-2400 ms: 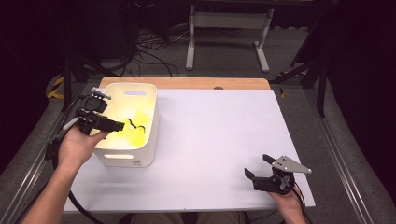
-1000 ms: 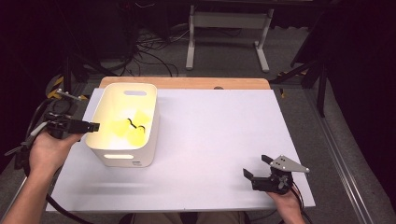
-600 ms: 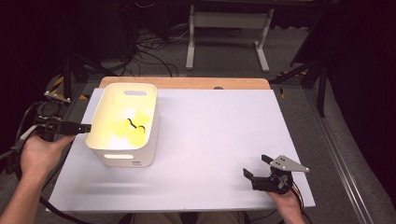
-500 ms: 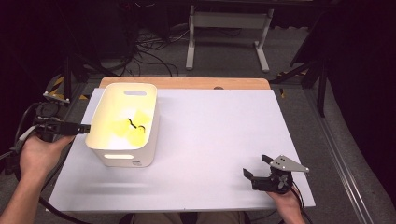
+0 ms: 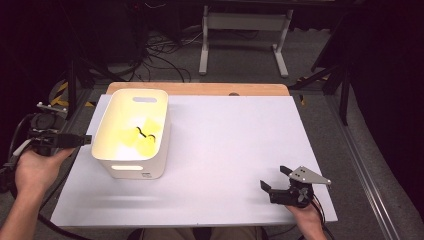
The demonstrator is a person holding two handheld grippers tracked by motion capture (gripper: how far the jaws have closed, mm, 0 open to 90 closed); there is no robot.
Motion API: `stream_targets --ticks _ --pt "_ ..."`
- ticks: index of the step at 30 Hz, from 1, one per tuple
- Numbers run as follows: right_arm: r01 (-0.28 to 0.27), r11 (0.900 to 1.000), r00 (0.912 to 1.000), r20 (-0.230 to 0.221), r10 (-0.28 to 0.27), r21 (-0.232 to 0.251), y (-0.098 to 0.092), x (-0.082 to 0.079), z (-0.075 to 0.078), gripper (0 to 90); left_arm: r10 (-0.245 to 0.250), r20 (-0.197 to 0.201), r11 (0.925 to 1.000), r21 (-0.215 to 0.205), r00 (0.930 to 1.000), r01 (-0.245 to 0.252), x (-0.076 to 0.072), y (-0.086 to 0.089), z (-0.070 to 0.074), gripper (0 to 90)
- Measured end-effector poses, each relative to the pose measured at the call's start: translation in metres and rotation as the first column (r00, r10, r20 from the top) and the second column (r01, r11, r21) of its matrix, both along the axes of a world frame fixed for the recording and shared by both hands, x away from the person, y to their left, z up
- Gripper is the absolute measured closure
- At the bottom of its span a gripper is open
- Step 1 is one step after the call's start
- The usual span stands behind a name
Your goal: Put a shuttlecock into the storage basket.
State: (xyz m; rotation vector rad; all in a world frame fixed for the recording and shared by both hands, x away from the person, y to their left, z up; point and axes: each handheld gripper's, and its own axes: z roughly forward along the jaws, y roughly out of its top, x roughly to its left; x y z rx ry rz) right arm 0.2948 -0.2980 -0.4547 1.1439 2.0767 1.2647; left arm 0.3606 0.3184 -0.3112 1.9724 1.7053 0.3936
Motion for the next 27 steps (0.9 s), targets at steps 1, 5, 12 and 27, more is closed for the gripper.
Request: stream_targets --ticks 1,5,12,27 --pt "0.0 1.0 1.0 0.0 0.0 0.0 0.0 0.0 0.0 8.1 0.0 0.0 1.0 0.0 1.0 0.0 0.0 0.0 0.0 35.5" --pt "0.001 1.0 1.0 -0.001 -0.001 0.001 0.0 0.0 0.0 8.1 0.007 -0.006 1.0 -0.006 1.0 -0.007 -0.002 0.002 -0.003 35.4" --pt "0.002 1.0 1.0 0.001 -0.002 0.001 0.0 0.0 0.0 8.2 0.01 -0.007 0.9999 -0.009 0.9999 -0.01 -0.005 0.006 -0.008 35.6" --pt "-0.002 1.0 1.0 0.005 0.002 0.001 0.0 -0.001 0.001 8.1 0.032 -0.019 0.9987 -0.038 0.9993 -0.033 -0.014 0.014 -0.029 35.8"
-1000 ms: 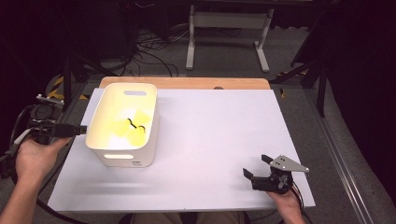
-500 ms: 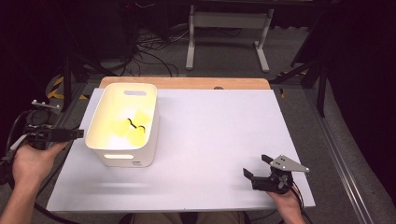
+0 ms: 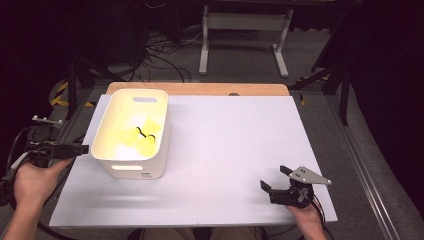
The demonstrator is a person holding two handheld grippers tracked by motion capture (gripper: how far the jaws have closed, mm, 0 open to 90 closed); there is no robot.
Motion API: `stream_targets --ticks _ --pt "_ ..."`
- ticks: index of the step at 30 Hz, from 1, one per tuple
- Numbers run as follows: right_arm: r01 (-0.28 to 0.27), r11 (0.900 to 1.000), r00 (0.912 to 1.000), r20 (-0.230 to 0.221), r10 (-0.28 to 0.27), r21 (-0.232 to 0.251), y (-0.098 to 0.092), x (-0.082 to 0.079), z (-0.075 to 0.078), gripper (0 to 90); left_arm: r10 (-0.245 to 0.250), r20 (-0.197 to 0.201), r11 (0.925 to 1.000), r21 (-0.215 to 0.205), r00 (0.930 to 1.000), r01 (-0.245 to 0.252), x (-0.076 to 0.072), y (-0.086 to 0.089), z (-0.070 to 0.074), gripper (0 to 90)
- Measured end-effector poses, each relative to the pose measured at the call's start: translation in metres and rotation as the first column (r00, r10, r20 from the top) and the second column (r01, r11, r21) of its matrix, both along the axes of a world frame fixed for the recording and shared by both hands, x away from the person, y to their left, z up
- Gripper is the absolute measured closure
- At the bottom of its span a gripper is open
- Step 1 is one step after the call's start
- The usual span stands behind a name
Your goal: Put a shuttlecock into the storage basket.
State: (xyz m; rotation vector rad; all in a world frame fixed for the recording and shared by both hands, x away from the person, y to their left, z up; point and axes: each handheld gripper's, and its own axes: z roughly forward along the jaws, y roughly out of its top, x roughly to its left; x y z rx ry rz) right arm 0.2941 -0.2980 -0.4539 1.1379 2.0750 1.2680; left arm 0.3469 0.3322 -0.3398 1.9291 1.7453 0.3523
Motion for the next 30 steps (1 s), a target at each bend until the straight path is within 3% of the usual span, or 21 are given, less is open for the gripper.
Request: stream_targets --ticks 30 --pt "0.004 1.0 1.0 0.008 -0.004 -0.001 -0.001 -0.001 0.001 8.2 -0.006 -0.018 0.9999 -0.014 0.9998 0.006 -0.016 -0.002 -0.031 35.6"
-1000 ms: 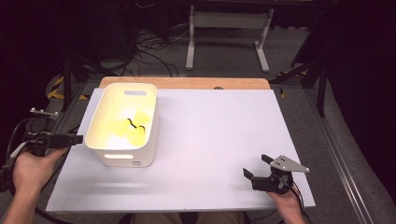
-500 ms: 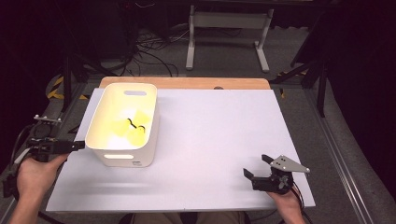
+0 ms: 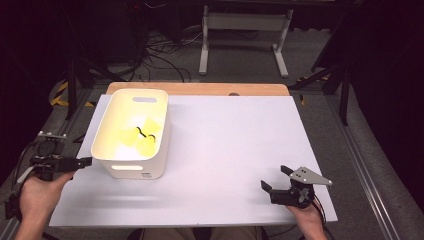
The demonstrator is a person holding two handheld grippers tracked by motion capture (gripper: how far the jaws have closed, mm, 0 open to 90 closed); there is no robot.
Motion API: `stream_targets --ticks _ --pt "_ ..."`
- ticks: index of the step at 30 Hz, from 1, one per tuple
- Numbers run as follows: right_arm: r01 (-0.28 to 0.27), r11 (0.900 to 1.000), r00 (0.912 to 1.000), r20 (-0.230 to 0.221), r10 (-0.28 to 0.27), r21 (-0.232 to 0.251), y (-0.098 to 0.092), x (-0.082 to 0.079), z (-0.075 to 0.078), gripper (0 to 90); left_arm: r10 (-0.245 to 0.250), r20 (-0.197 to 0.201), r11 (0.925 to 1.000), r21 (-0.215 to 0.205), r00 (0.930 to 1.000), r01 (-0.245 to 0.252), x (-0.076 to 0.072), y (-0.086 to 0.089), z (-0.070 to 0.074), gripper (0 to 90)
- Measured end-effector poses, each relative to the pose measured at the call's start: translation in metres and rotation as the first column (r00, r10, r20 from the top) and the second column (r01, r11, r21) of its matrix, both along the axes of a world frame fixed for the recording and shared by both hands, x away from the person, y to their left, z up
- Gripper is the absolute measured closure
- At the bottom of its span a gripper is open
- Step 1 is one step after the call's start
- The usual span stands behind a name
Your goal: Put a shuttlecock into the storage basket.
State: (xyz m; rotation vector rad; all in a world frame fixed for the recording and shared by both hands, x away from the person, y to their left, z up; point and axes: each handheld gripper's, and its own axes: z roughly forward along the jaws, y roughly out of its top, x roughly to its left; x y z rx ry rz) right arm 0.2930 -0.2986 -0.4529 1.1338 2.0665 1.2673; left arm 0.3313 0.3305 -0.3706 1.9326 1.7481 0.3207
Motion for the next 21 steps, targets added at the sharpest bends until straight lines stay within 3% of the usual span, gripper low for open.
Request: stream_targets --ticks 21 --pt "-0.003 1.0 1.0 0.001 0.003 -0.003 0.0 0.0 0.0 8.3 -0.029 -0.023 0.9996 -0.006 0.9993 0.029 -0.01 -0.01 -0.018 36.1"
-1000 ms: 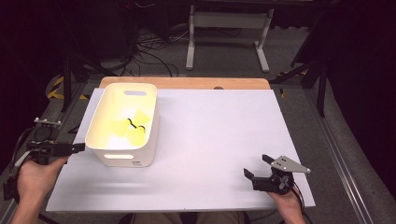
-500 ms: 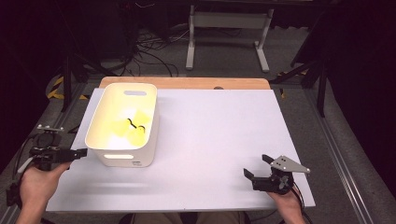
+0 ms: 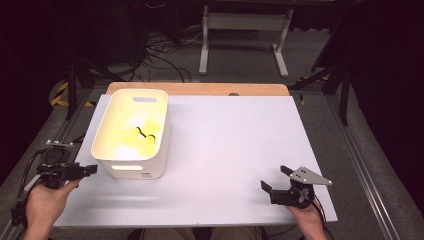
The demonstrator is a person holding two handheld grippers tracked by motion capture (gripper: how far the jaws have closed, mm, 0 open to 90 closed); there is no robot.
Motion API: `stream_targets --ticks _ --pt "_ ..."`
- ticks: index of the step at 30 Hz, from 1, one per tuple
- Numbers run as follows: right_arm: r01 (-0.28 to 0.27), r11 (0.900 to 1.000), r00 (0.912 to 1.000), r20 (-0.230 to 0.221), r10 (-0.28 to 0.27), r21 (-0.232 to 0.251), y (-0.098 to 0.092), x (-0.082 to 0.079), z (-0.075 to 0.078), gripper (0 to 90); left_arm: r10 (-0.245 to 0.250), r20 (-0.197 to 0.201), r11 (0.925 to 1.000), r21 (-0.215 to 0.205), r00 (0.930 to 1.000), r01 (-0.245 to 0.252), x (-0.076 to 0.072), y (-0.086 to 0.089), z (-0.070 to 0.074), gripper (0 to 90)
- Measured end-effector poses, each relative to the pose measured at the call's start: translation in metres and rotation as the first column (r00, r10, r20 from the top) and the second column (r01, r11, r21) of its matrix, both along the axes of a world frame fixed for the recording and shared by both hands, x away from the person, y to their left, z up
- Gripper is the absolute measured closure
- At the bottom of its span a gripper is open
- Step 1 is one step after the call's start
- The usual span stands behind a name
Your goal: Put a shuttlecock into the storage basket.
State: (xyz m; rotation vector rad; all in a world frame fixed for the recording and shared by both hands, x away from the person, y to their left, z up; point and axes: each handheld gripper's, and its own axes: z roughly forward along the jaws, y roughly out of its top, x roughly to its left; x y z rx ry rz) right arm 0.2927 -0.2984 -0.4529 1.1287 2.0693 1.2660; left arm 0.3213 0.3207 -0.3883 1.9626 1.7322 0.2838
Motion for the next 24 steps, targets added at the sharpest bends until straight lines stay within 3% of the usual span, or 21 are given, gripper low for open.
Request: stream_targets --ticks 24 --pt "-0.002 1.0 1.0 -0.006 0.002 -0.002 0.001 0.0 -0.001 8.3 0.004 0.01 0.9991 -0.041 0.9999 -0.004 -0.01 -0.01 -0.017 32.9"
